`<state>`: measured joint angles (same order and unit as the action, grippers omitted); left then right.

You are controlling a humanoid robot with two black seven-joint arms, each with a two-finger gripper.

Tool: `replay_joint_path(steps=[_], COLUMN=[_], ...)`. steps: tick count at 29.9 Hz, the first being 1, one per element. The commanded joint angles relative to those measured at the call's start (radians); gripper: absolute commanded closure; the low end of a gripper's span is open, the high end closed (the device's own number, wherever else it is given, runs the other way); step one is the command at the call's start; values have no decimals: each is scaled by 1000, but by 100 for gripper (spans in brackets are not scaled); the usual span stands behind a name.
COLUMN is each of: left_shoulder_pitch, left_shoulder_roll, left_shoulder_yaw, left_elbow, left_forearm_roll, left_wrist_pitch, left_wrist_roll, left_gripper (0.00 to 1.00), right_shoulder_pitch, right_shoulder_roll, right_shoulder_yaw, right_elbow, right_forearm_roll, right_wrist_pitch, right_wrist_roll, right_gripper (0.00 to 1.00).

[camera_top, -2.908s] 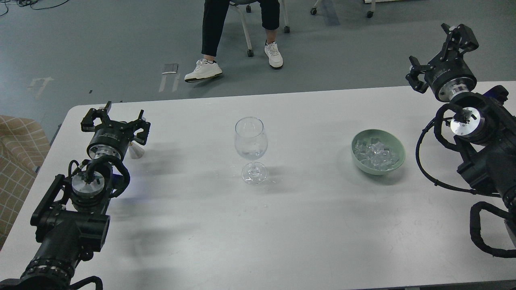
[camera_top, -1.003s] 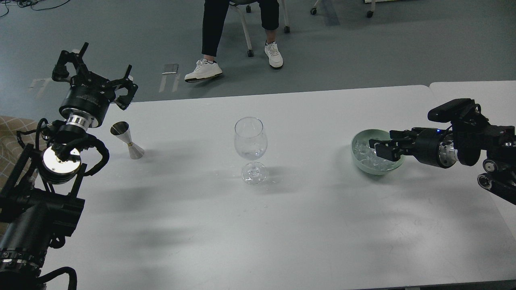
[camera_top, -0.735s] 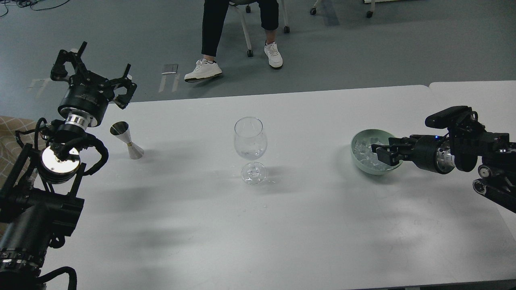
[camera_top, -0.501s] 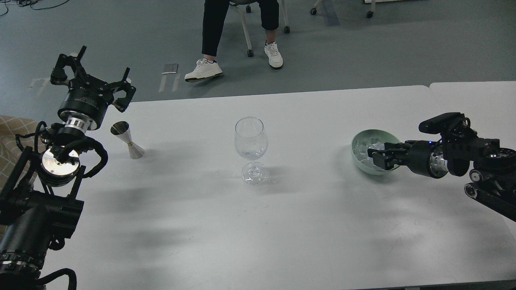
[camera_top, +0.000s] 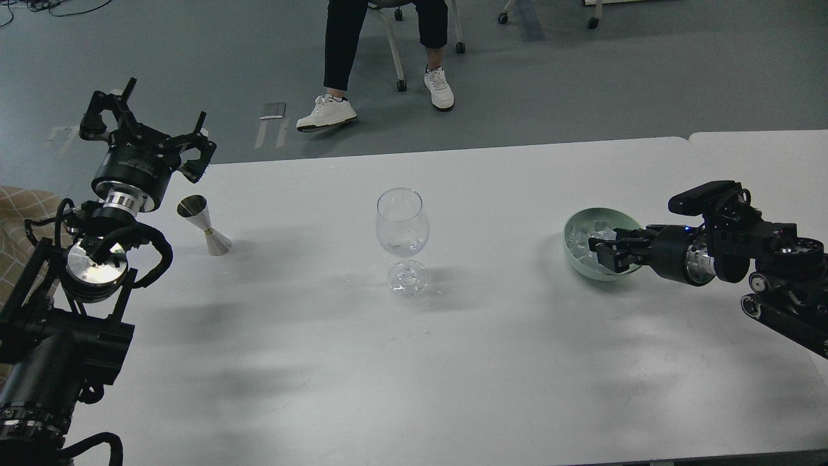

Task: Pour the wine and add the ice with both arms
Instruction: 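Reach the right gripper into the green bowl and grasp an ice cube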

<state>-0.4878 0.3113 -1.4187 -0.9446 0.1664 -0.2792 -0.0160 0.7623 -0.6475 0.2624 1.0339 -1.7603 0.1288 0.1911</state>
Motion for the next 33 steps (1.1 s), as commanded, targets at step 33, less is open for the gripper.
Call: replay_joint_path(steps=[33], left_shoulder_pitch=[0], left_shoulder_roll=[0], left_shoulder_yaw=[1], left_elbow=[6], left_forearm_roll=[1], left_wrist_pitch=[0], left_wrist_roll=[-4], left_gripper=[2], right_shoulder_pitch=[-9], right_shoulder_roll=[-133], right_shoulder_yaw=[142], right_elbow=[299], right_forearm_roll=[5], right_wrist_pitch=[-34], right_wrist_roll=[-39], right_gripper=[98])
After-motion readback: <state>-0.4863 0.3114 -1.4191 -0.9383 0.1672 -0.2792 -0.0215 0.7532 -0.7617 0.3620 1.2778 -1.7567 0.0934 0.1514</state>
